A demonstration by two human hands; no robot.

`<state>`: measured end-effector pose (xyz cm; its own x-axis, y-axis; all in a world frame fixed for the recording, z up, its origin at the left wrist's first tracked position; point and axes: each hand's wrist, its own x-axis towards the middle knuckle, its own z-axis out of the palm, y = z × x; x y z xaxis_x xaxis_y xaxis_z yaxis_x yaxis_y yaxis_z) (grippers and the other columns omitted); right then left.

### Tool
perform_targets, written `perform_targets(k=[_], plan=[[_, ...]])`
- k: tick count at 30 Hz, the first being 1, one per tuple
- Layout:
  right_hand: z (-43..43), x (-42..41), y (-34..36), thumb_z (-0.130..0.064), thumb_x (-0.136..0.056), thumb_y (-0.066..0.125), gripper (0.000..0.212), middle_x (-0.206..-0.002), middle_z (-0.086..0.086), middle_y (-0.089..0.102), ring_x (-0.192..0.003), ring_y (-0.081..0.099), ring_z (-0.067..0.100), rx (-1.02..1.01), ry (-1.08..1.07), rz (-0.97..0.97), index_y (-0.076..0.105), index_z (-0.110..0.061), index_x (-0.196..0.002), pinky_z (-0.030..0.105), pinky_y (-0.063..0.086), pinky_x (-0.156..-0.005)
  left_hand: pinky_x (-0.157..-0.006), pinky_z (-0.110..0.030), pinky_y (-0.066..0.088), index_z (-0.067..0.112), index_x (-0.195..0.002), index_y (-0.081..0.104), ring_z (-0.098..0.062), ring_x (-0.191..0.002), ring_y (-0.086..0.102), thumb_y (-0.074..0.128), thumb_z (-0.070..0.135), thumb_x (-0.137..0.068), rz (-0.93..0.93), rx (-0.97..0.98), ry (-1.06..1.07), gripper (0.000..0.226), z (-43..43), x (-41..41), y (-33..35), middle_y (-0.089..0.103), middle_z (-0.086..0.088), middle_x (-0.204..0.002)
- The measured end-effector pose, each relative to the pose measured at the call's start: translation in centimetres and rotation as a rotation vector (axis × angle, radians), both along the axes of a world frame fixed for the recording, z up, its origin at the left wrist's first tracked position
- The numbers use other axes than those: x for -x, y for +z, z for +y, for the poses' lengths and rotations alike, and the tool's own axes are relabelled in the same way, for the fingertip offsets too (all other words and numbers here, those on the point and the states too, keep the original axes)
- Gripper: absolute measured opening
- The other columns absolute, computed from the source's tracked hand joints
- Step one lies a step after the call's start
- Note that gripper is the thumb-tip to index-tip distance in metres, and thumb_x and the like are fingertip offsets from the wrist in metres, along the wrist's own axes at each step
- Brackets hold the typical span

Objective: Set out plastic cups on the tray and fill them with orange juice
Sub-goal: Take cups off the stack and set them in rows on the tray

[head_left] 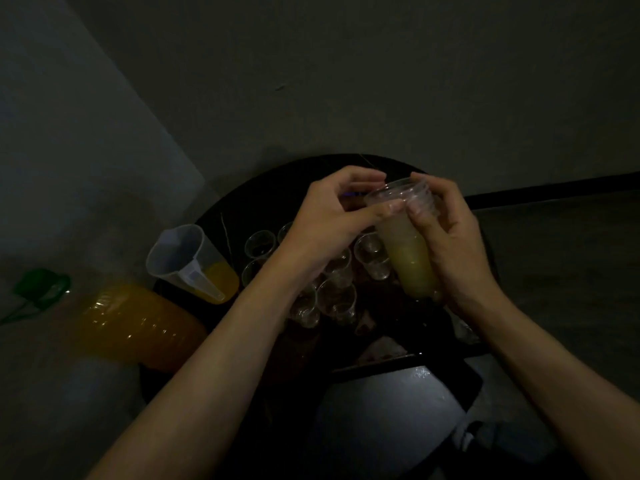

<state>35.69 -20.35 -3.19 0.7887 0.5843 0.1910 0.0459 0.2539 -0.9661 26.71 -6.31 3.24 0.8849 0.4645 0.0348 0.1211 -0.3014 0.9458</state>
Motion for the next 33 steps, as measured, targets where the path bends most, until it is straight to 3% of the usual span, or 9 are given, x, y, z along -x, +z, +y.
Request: perform_targets(k=[6, 10, 14, 19, 21, 25, 28, 31, 33], plan=[[-0.1, -0.3, -0.2, -0.051, -0.089, 0.065, 0.042, -0.122, -0.001, 0.063, -0.102, 0.068, 0.017, 0.059, 0.072, 0.01, 0.059, -0.034, -0.127, 0.036, 0.059, -0.068, -0.085, -0.021, 0.056, 0.015, -0.124, 0.067, -0.012, -0.105, 0.069, 0.081, 0.026, -0.083, 0.098, 0.004, -0.036, 0.045, 0.2, -0.4, 1.0, 0.073, -0.005, -0.112], [-0.5, -0.8, 0.1, -0.04, -0.09, 0.062, 0.04, -0.124, -0.001, 0.063, -0.101, 0.068, 0.006, 0.076, 0.124, -0.005, 0.059, -0.026, -0.127, 0.022, 0.056, -0.068, -0.081, -0.022, 0.057, 0.015, -0.122, 0.066, -0.01, -0.095, 0.072, 0.083, 0.026, -0.081, 0.129, -0.045, -0.043, 0.046, 0.5, -0.5, 1.7, 0.077, -0.004, -0.101], [-1.1, -0.9, 0.2, -0.041, -0.086, 0.063, 0.042, -0.121, -0.01, 0.063, -0.104, 0.065, 0.002, 0.13, 0.165, -0.063, 0.059, -0.028, -0.126, 0.021, 0.056, -0.073, -0.083, -0.029, 0.06, 0.017, -0.12, 0.066, -0.013, -0.092, 0.073, 0.086, 0.029, -0.078, 0.151, -0.144, -0.055, 0.048, 0.7, -0.5, 2.1, 0.077, -0.004, -0.098], [-2.0, -1.7, 0.0, -0.043, -0.085, 0.063, 0.04, -0.118, -0.009, 0.063, -0.101, 0.068, 0.01, 0.139, 0.141, -0.038, 0.06, -0.033, -0.123, 0.028, 0.058, -0.071, -0.075, -0.022, 0.057, 0.014, -0.116, 0.068, -0.016, -0.093, 0.072, 0.08, 0.027, -0.084, 0.022, -0.206, 0.044, 0.036, 1.7, -0.5, 3.1, 0.074, -0.005, -0.103], [-2.4, -2.4, -0.1, -0.047, -0.085, 0.062, 0.038, -0.121, -0.009, 0.061, -0.104, 0.066, 0.011, 0.147, 0.075, -0.008, 0.06, -0.038, -0.122, 0.032, 0.059, -0.073, -0.078, -0.023, 0.055, 0.016, -0.115, 0.067, -0.015, -0.097, 0.071, 0.077, 0.032, -0.083, -0.066, -0.213, 0.128, 0.037, 2.7, 0.1, 3.5, 0.073, -0.004, -0.107], [-3.0, -4.2, -0.1, -0.038, -0.098, 0.055, 0.033, -0.117, -0.011, 0.058, -0.087, 0.064, -0.011, 0.127, -0.114, 0.055, 0.057, -0.028, -0.13, 0.014, 0.052, -0.06, -0.082, -0.021, 0.055, 0.013, -0.12, 0.064, -0.004, -0.098, 0.069, 0.075, 0.023, -0.089, -0.112, -0.274, 0.225, 0.034, 3.7, 1.8, 3.0, 0.072, 0.004, -0.108], [-3.2, -5.1, -0.3, -0.035, -0.1, 0.054, 0.034, -0.115, -0.01, 0.059, -0.083, 0.061, -0.016, 0.107, -0.21, 0.049, 0.057, -0.021, -0.132, 0.007, 0.047, -0.061, -0.084, -0.023, 0.055, 0.017, -0.121, 0.062, -0.006, -0.1, 0.067, 0.08, 0.022, -0.084, -0.046, -0.357, 0.175, 0.042, 3.0, 2.5, 0.8, 0.07, 0.002, -0.111], [-3.2, -5.2, -0.3, -0.043, -0.098, 0.056, 0.034, -0.116, -0.01, 0.062, -0.094, 0.065, -0.003, 0.09, -0.203, 0.113, 0.059, -0.028, -0.128, 0.024, 0.052, -0.073, -0.089, -0.015, 0.049, 0.023, -0.122, 0.062, 0.0, -0.105, 0.061, 0.081, 0.037, -0.075, 0.08, -0.541, 0.081, 0.053, 1.3, 2.8, -2.4, 0.065, 0.01, -0.116], [-3.3, -5.2, -0.4, -0.047, -0.096, 0.058, 0.033, -0.117, -0.008, 0.064, -0.096, 0.066, 0.004, 0.071, -0.188, 0.149, 0.061, -0.032, -0.125, 0.031, 0.052, -0.074, -0.093, -0.023, 0.051, 0.023, -0.121, 0.062, -0.003, -0.106, 0.058, 0.078, 0.046, -0.072, 0.105, -0.63, 0.0, 0.056, 0.3, 3.0, -4.4, 0.061, 0.01, -0.115]])
